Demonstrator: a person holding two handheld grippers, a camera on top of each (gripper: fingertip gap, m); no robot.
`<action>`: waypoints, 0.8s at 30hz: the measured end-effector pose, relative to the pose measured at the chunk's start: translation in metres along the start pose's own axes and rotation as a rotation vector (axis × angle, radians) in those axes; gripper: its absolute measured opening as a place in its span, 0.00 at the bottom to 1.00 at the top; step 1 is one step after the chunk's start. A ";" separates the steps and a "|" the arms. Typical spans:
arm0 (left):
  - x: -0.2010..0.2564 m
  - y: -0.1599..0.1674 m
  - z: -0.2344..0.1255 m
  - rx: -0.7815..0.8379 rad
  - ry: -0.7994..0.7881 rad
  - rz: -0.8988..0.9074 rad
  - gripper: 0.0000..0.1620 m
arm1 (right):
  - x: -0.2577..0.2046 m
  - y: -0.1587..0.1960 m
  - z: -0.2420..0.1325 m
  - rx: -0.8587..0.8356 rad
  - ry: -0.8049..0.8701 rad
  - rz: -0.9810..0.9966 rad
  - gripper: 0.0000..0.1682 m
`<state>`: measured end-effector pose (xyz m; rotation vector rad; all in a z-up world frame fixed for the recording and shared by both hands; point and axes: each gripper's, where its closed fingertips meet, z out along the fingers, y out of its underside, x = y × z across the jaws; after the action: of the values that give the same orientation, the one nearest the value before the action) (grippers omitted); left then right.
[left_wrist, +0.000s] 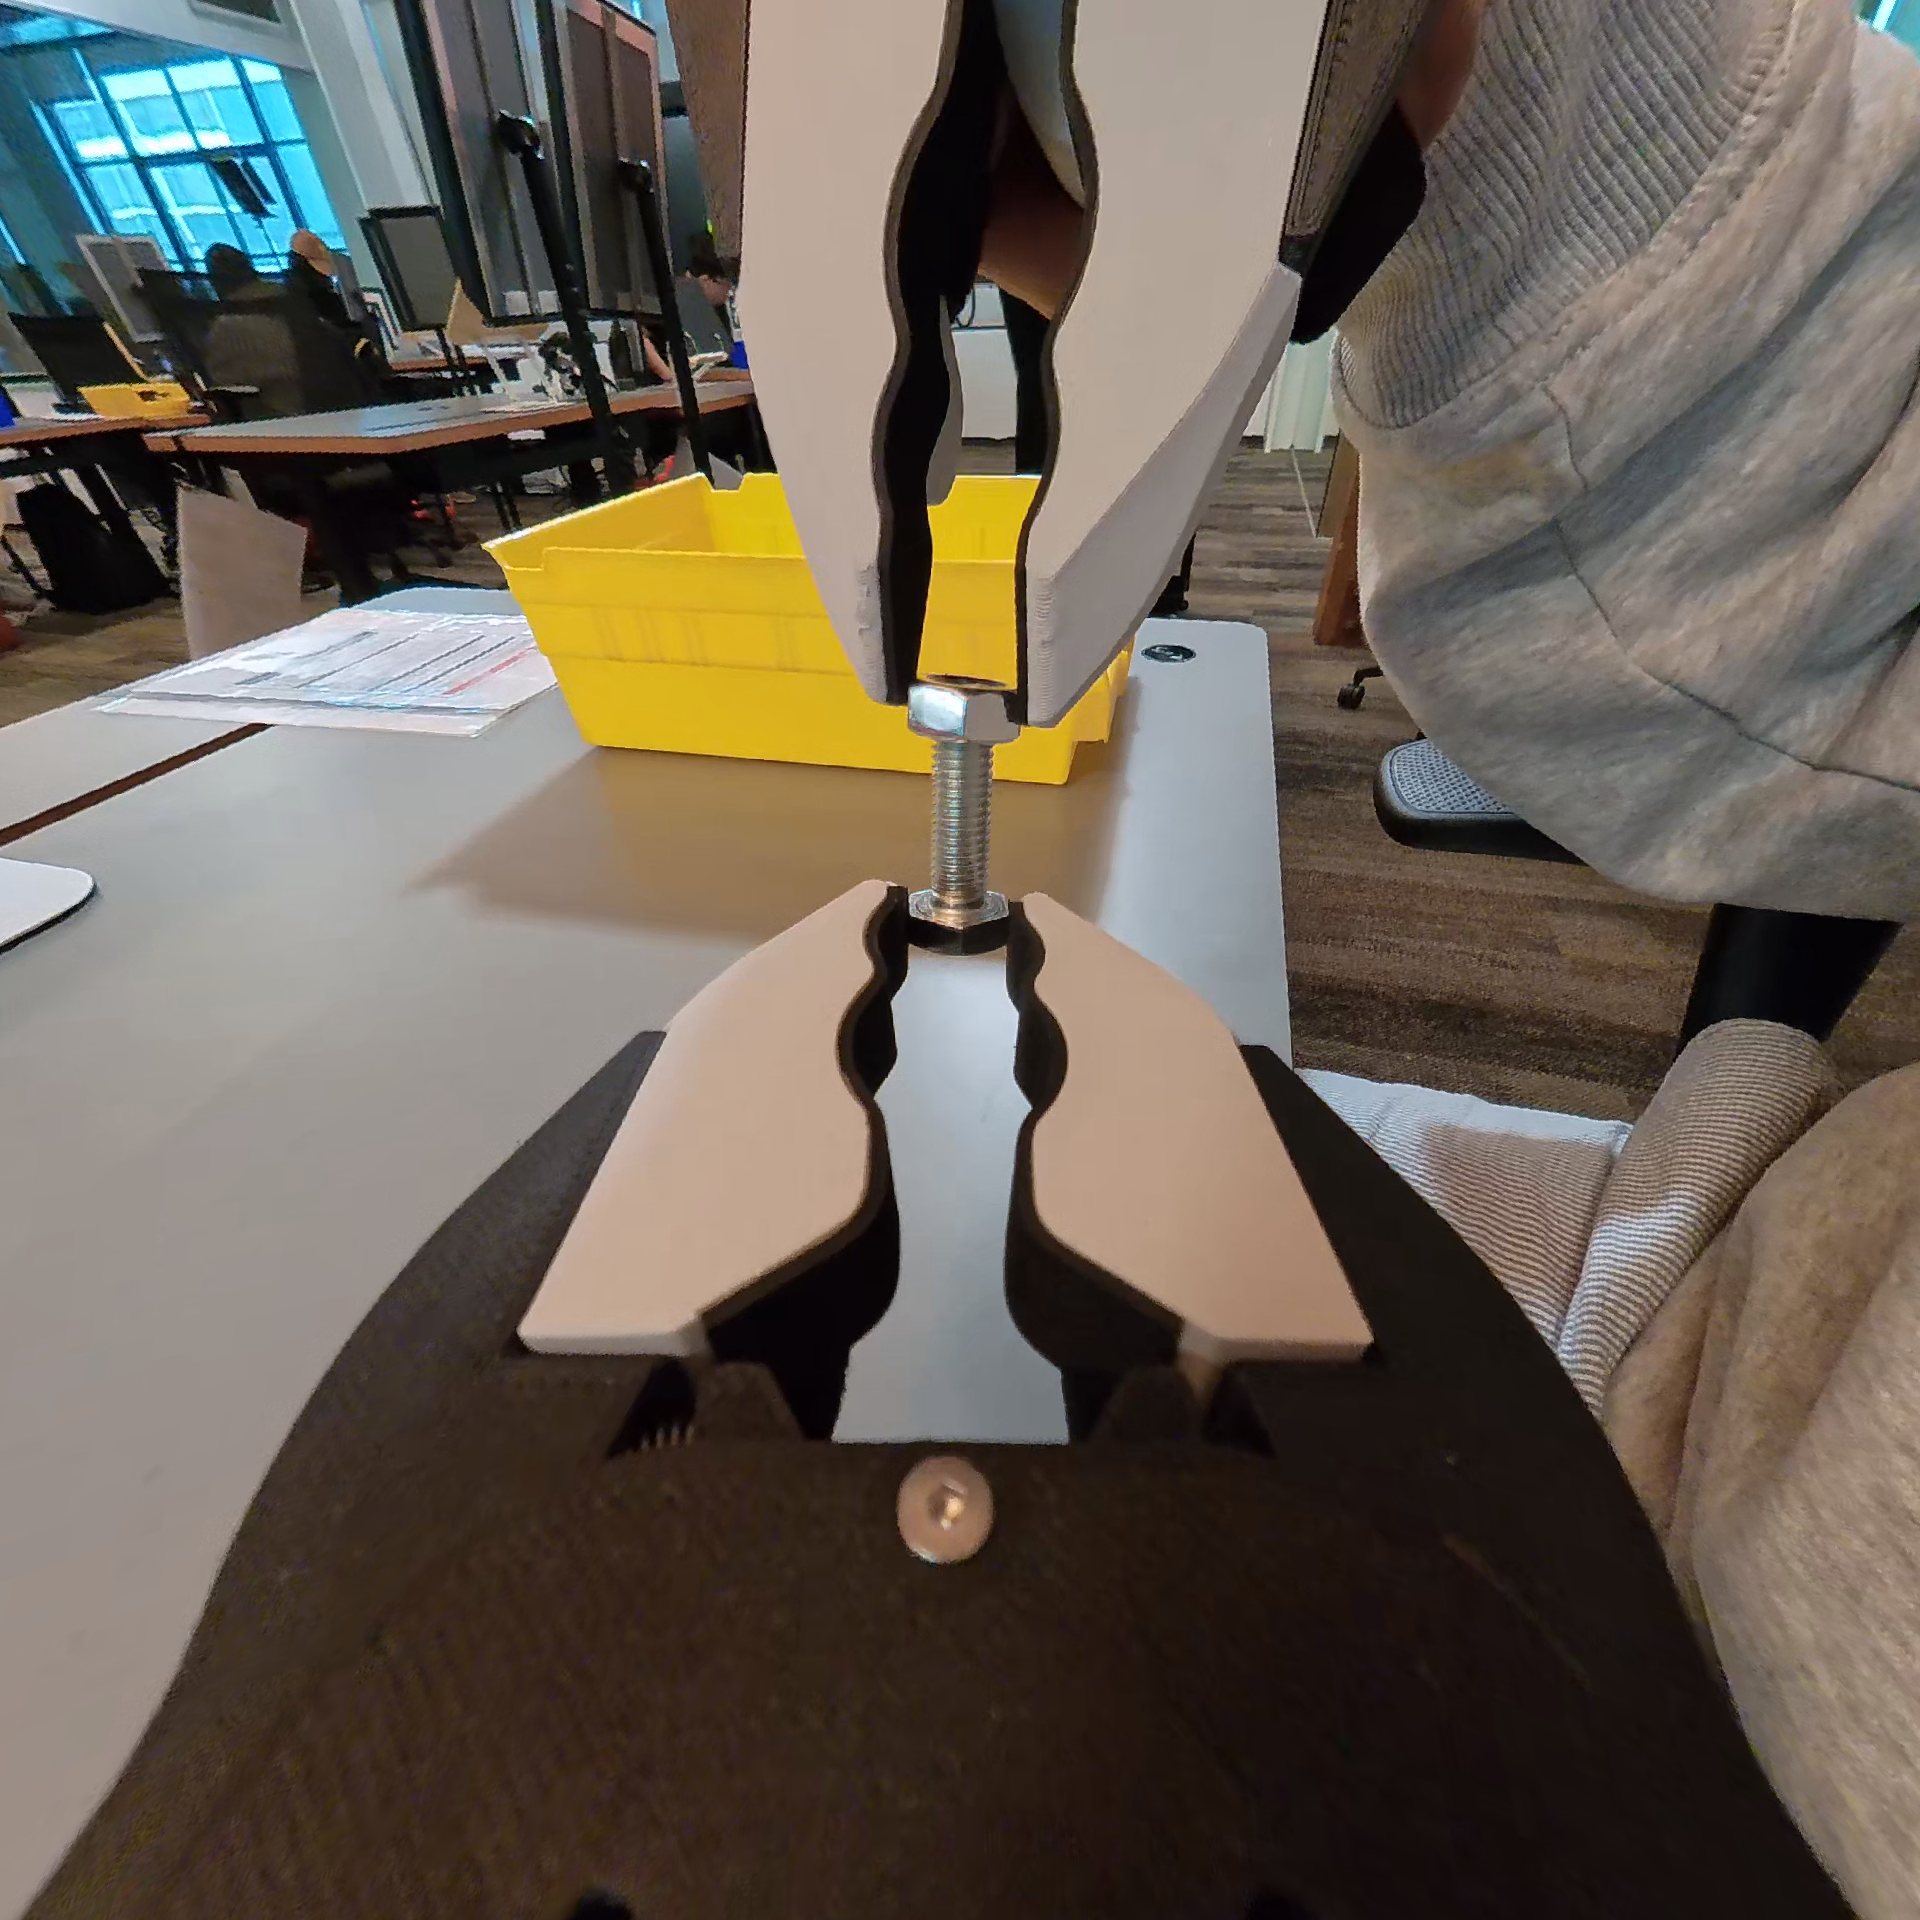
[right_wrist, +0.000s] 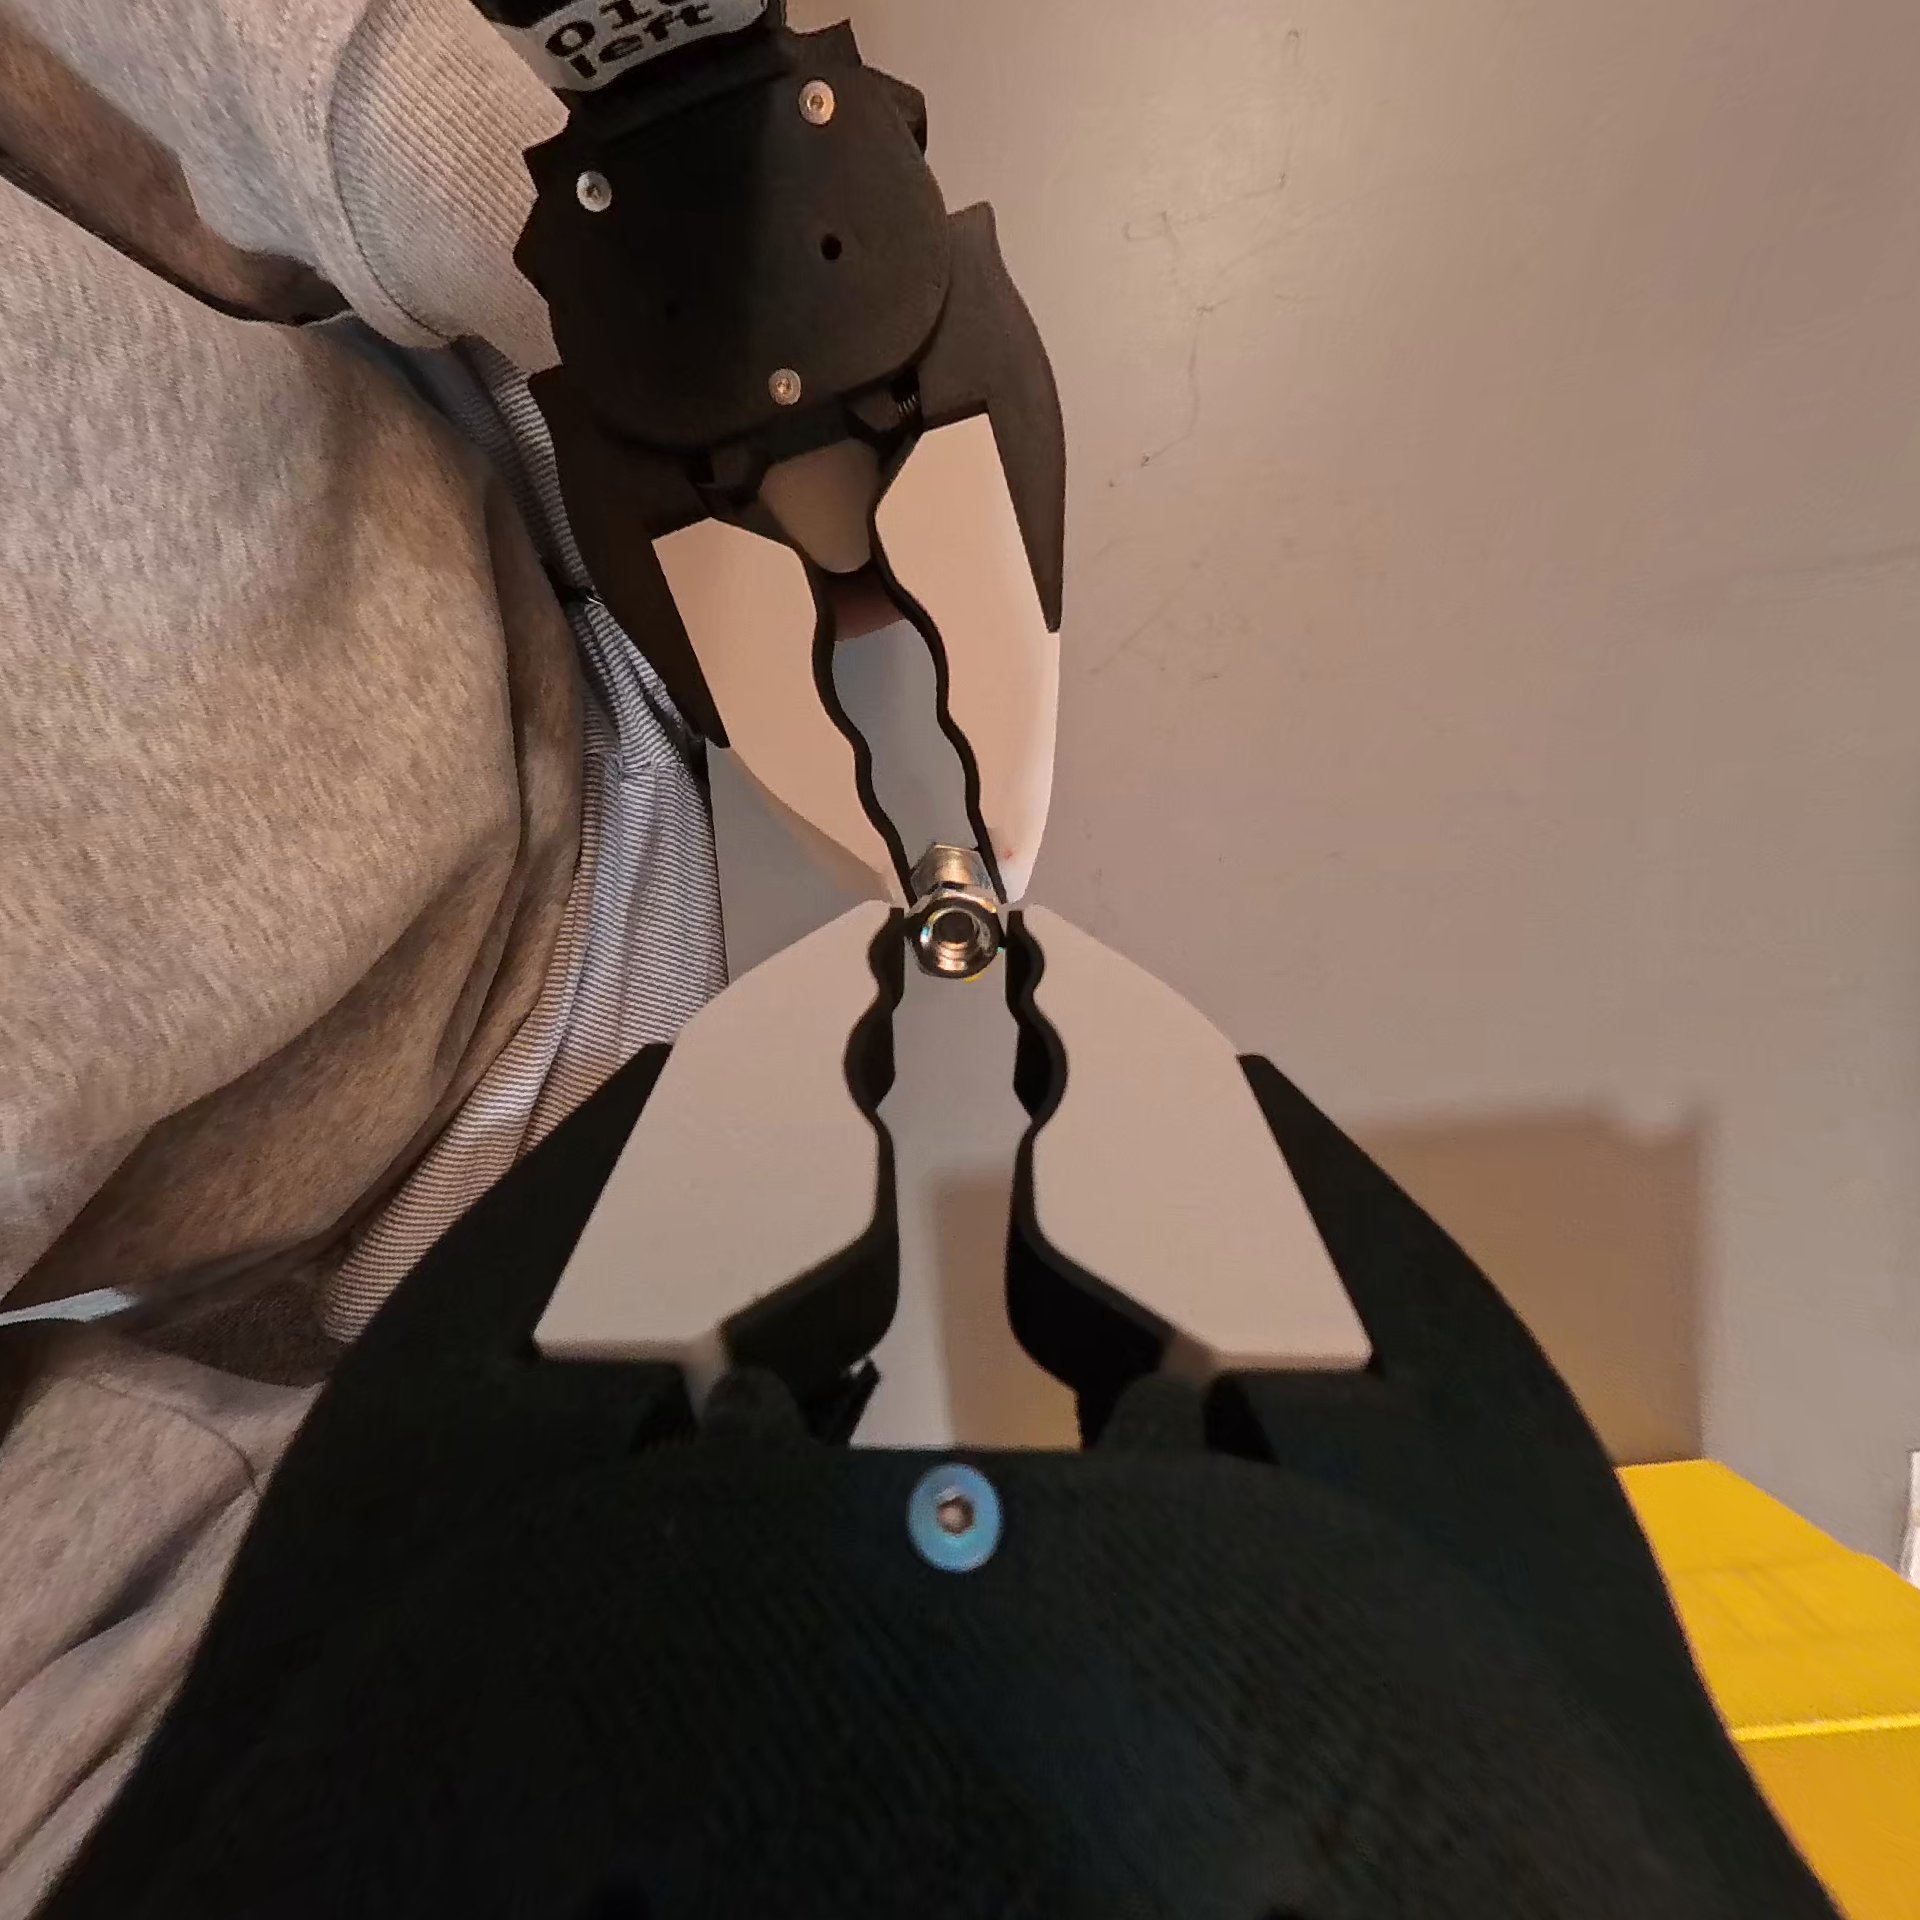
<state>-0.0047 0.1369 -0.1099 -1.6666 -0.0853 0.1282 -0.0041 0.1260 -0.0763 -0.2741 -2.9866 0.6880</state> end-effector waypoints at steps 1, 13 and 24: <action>0.000 0.000 0.000 0.001 0.000 0.000 0.12 | 0.000 0.000 0.000 0.001 0.000 -0.001 0.11; -0.003 -0.002 -0.001 0.011 -0.010 -0.011 0.12 | 0.002 -0.002 -0.001 0.008 0.036 -0.028 0.11; -0.007 -0.005 -0.003 0.037 -0.023 -0.034 0.12 | 0.010 -0.009 0.002 0.054 0.068 -0.042 0.19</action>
<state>-0.0110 0.1338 -0.1046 -1.6258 -0.1277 0.1226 -0.0157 0.1192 -0.0743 -0.2260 -2.8957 0.7382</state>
